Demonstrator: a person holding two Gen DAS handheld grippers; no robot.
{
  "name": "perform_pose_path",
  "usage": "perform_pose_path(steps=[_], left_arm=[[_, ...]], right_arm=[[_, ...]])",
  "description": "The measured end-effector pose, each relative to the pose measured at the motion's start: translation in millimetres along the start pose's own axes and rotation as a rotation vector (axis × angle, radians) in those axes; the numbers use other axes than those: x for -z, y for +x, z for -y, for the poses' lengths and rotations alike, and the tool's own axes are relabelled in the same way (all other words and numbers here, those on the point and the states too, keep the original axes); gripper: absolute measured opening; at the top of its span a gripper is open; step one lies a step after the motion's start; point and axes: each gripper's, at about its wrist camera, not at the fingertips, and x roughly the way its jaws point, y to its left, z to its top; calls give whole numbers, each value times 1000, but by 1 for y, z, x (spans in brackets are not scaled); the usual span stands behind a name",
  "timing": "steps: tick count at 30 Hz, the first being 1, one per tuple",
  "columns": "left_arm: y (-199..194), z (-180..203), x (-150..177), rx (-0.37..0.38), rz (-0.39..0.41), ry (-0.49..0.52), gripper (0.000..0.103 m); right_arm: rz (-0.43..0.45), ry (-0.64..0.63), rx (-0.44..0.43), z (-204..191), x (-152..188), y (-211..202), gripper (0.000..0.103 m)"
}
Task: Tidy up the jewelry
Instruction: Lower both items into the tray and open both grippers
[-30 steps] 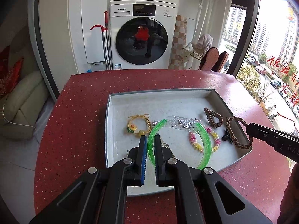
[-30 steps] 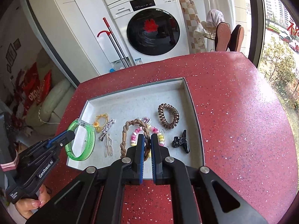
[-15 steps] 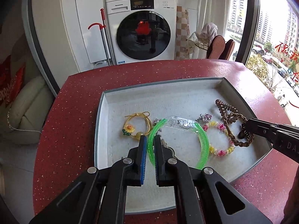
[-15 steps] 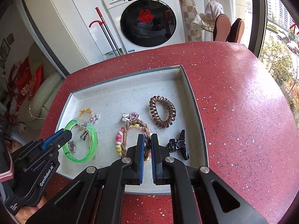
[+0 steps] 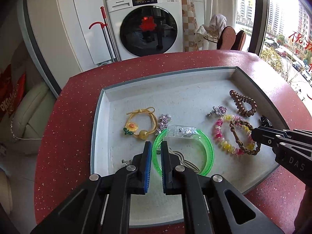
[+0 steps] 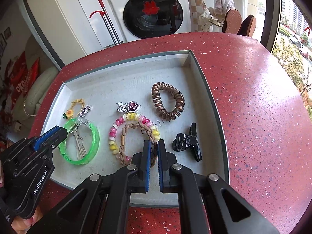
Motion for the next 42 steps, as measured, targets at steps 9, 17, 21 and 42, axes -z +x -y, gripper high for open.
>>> perform_pose_path(steps=[9, 17, 21, 42], left_arm=[[6, 0, 3, 5, -19, 4, 25], [-2, -4, 3, 15, 2, -22, 26], [-4, -5, 3, 10, 4, -16, 26], [-35, -5, 3, -19, 97, -33, 103]], right_arm=[[-13, -7, -2, -1, 0, 1, 13], [6, -5, -32, -3, 2, -11, 41], [27, -1, -45, -4, 1, -21, 42], [55, 3, -50, -2, 5, -50, 49]])
